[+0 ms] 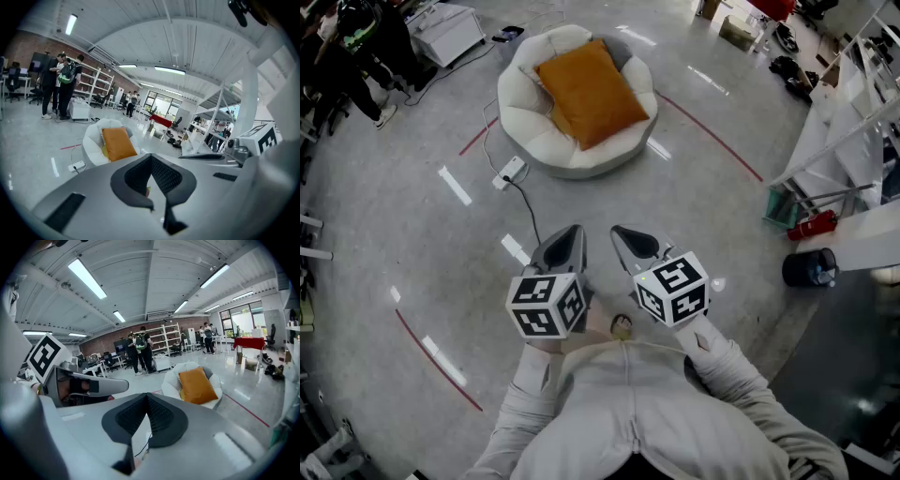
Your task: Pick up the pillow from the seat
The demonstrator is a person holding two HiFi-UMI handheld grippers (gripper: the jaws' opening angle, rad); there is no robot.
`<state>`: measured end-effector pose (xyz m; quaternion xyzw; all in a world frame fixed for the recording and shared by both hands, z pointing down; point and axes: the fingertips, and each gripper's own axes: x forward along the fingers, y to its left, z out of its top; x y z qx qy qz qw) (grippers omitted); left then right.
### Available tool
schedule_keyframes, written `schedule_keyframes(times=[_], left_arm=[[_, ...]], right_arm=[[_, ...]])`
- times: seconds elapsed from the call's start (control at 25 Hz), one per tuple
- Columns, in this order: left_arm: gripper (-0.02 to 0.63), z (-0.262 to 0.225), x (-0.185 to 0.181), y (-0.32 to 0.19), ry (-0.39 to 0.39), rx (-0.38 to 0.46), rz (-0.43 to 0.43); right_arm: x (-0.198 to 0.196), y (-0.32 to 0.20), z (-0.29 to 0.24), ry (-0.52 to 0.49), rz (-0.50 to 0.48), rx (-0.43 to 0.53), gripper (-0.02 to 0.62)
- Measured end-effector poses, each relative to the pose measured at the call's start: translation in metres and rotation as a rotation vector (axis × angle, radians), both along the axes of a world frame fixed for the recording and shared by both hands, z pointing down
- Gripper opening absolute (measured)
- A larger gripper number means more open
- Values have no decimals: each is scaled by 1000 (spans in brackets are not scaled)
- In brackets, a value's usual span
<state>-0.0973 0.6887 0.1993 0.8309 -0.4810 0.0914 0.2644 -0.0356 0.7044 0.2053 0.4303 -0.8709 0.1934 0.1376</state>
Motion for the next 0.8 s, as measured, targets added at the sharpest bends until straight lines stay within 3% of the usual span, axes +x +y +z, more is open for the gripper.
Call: schedule_keyframes(times=[0.28, 0.8], left_arm=[[3, -15, 10, 62, -25, 7, 56], [3, -34, 21, 99, -21, 56, 70]], right_arm=[[-2, 59, -21, -26, 7, 22, -2], [-3, 97, -37, -32, -50, 54, 0]])
